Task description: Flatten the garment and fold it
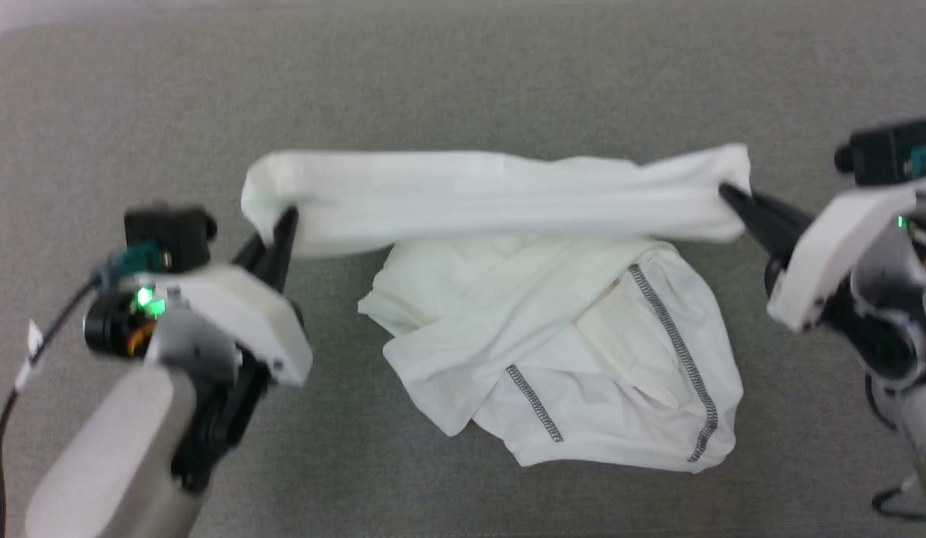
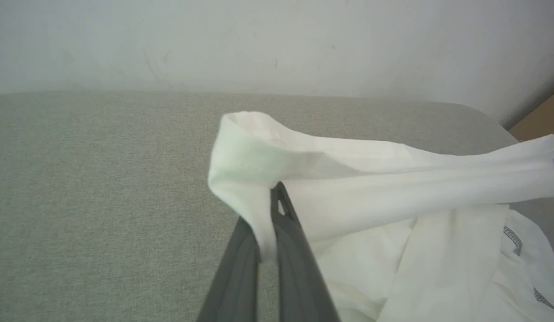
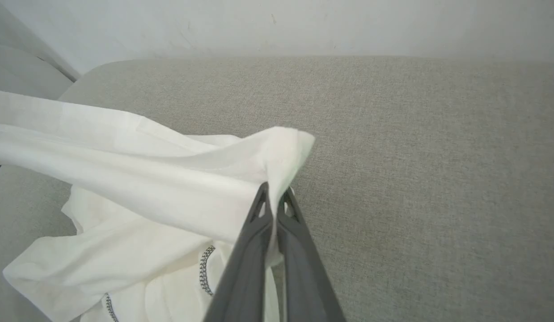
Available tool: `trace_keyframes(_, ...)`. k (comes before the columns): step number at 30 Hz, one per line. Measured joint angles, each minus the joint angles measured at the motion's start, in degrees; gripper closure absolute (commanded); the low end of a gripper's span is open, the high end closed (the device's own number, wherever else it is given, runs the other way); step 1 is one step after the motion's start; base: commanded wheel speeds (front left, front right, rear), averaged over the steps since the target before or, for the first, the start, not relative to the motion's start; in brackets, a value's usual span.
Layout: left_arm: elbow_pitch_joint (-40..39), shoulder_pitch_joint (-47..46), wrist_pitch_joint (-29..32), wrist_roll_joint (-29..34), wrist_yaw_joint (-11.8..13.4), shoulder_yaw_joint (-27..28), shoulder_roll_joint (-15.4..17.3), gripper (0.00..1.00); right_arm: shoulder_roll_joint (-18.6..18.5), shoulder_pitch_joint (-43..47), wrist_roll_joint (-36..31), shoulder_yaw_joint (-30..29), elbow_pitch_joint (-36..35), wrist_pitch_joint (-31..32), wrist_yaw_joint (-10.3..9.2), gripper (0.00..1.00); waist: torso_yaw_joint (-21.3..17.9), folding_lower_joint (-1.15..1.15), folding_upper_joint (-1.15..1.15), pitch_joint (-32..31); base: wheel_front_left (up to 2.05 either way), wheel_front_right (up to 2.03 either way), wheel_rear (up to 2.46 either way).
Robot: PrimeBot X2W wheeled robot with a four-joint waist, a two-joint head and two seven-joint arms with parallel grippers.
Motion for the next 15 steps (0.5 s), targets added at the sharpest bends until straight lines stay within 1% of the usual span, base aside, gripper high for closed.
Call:
trace_keyframes(3, -5.42, 6.66, 0.3, -0.36, 2.44, 0.05, 1.68, 1.0, 1.23, 7.22, -1.79, -4.19, -4.72, 1.99, 0.0, 1.0, -0.51, 0.0, 0.0, -1.98, 0.0, 0.0, 0.0)
trace_keyframes(4, -7.0, 8.76, 0.24, -0.38, 3.22, 0.21, 2.07, 1.0, 2.18, 9.7, -2.4, -6.13, -6.16, 2.5, 0.0, 1.0, -0.71, 0.0, 0.0, -2.55, 0.0, 0.0, 0.0)
trace_keyframes(7, -10.51, 14.03, 0.52, -1.47, 4.54, -0.18, 2.71, 1.0, 5.53, 16.81, -5.27, -11.46, -9.79, 4.71, 0.0, 1.0, -1.3, 0.0, 0.0, -3.94, 0.0, 0.0, 0.0)
trace_keyframes(11, -11.82, 18.89, 1.01, -2.14, 4.67, -2.13, 2.6, 1.0, 11.33, 24.73, -9.66, -17.66, -13.37, 7.6, -0.01, 1.0, -2.17, 0.01, 0.0, -4.56, 0.0, 0.0, 0.0)
trace_keyframes(14, -10.68, 21.62, 0.98, -3.04, 4.67, -3.16, 1.83, 1.0, 15.52, 28.89, -12.85, -20.25, -15.07, 8.78, -0.01, 1.0, -2.58, 0.01, 0.0, -4.33, 0.0, 0.0, 0.0)
trace_keyframes(15, -10.05, 22.45, 0.71, -3.67, 4.65, -3.38, 1.43, 0.91, 16.69, 29.97, -14.01, -20.91, -15.29, 9.13, -0.01, 0.97, -2.68, 0.02, 0.0, -4.19, 0.0, 0.0, 0.0)
